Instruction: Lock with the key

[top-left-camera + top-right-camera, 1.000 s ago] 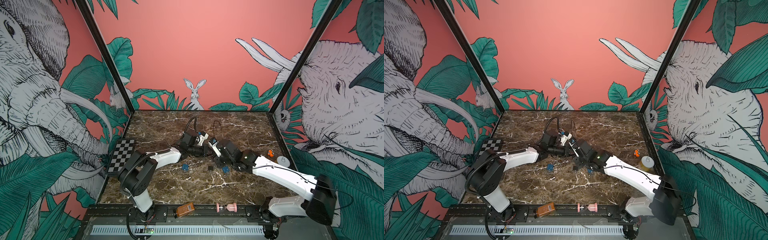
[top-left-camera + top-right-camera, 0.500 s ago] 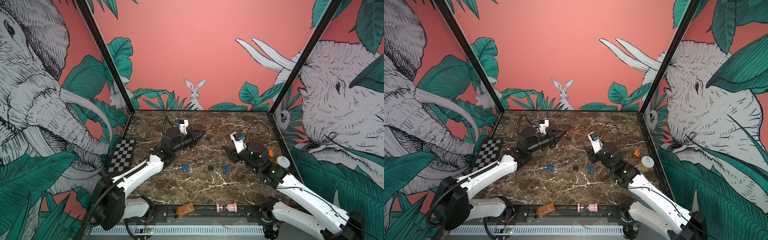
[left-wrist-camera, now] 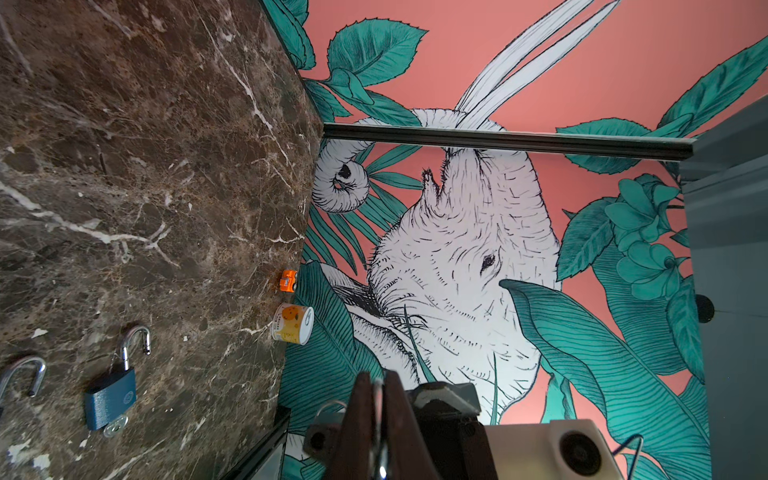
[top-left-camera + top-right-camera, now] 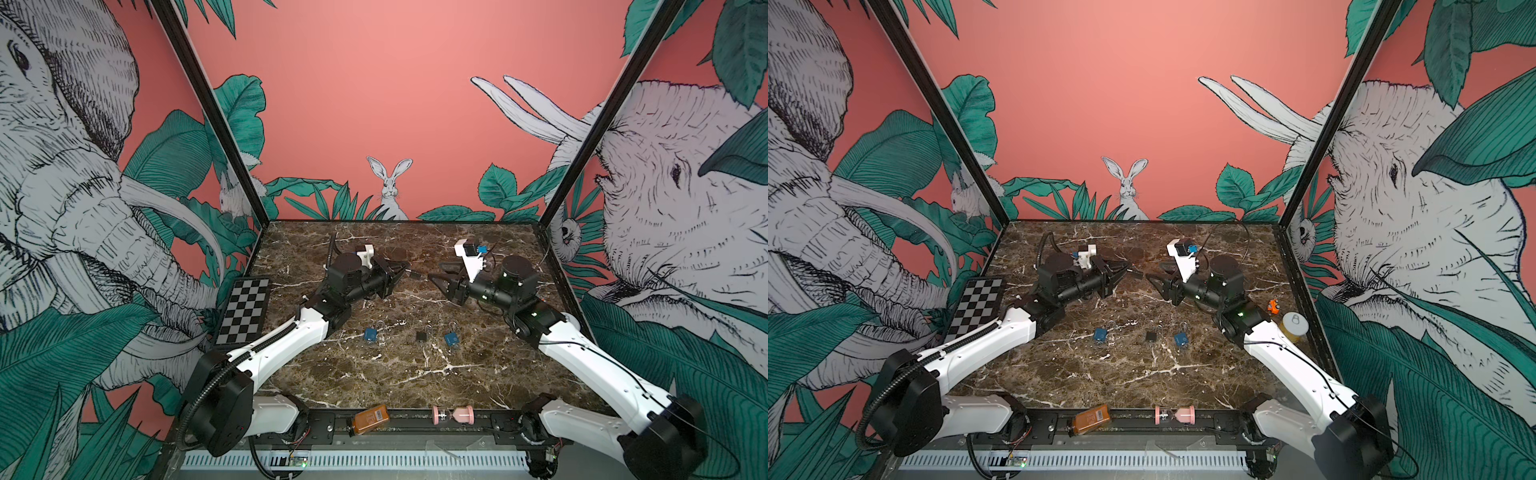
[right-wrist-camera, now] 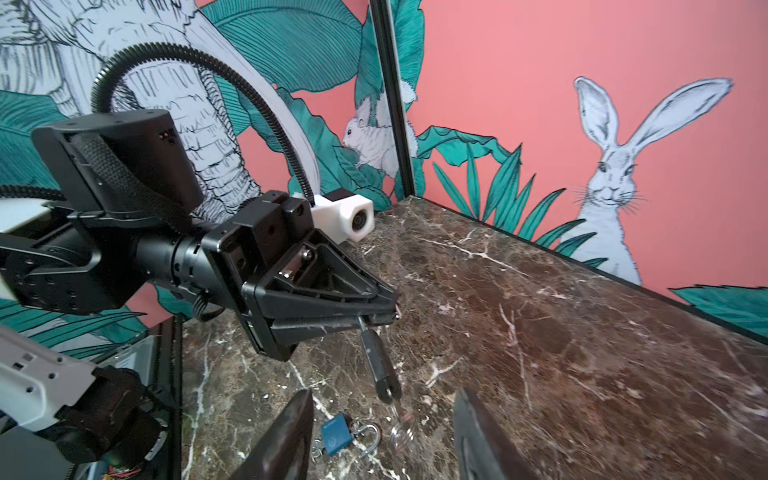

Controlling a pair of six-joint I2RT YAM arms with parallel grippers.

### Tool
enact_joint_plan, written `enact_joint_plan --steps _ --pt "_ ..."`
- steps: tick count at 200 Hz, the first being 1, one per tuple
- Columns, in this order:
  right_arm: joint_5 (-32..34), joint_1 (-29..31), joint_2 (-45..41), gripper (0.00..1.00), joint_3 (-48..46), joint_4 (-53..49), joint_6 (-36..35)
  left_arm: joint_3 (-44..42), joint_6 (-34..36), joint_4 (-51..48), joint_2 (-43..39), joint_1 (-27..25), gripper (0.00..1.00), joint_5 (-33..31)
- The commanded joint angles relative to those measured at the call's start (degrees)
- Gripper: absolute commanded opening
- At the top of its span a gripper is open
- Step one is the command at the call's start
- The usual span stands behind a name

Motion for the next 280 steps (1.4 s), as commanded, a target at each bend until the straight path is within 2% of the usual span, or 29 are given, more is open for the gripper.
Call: enact_joint_plan --steps 1,79,156,183,248,280 --pt "-4.4 -0.2 1.6 0.52 1.9 5.7 3.1 -0.1 -2.1 4.2 -1.1 -0.3 0.0 0.8" --pt "-5.5 0.1 5.6 0.47 3.7 3.6 2.3 0.8 -1.7 5.2 0.0 -0.9 0.0 1.3" --pt "-4.0 3.1 8.9 0.37 4.0 3.7 1.3 -0.2 -1.9 6.9 -0.1 -1.0 0.0 1.4" --pt "-3.0 3.3 8.8 0.29 4.3 3.7 1.3 0.2 -1.8 6.8 0.3 -1.1 0.0 1.7" --pt "-0.8 3.3 6.8 0.26 3.2 3.2 1.0 0.4 -1.4 6.8 1.0 -1.3 0.0 1.8" --pt "-0.4 3.3 5.9 0.13 3.3 2.2 0.6 0.9 -1.4 7.3 1.6 -1.3 0.0 1.9"
